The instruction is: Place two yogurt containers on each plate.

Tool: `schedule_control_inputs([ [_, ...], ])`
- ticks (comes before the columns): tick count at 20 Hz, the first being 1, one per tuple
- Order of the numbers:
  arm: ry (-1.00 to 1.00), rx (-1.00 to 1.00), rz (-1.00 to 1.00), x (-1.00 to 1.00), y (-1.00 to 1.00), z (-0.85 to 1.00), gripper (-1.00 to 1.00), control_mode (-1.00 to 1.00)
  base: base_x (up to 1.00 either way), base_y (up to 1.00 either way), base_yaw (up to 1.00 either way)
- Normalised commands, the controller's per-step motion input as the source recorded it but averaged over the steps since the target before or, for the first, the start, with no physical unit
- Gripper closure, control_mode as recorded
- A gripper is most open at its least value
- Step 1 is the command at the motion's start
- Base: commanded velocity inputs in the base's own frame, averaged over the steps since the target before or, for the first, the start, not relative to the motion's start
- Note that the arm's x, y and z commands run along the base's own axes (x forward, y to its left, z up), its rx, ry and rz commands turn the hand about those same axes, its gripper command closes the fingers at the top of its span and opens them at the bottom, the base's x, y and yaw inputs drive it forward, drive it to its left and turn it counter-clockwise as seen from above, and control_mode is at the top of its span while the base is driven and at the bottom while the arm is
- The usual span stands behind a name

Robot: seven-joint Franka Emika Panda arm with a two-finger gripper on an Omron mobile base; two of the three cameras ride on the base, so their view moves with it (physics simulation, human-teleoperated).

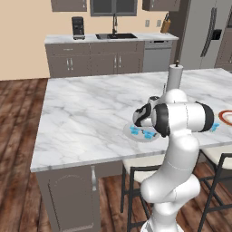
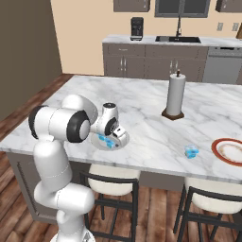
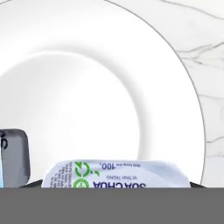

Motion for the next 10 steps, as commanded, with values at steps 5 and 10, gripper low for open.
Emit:
schedule_control_inputs([
  [5,0.00,0.00,0.00,0.00,0.00,0.11,-1.00,-1.00,0.00,0.00,0.00],
  [10,0.00,0.01,0.00,0.00,-0.02,0.43,-1.00,-1.00,0.00,0.00,0.00],
])
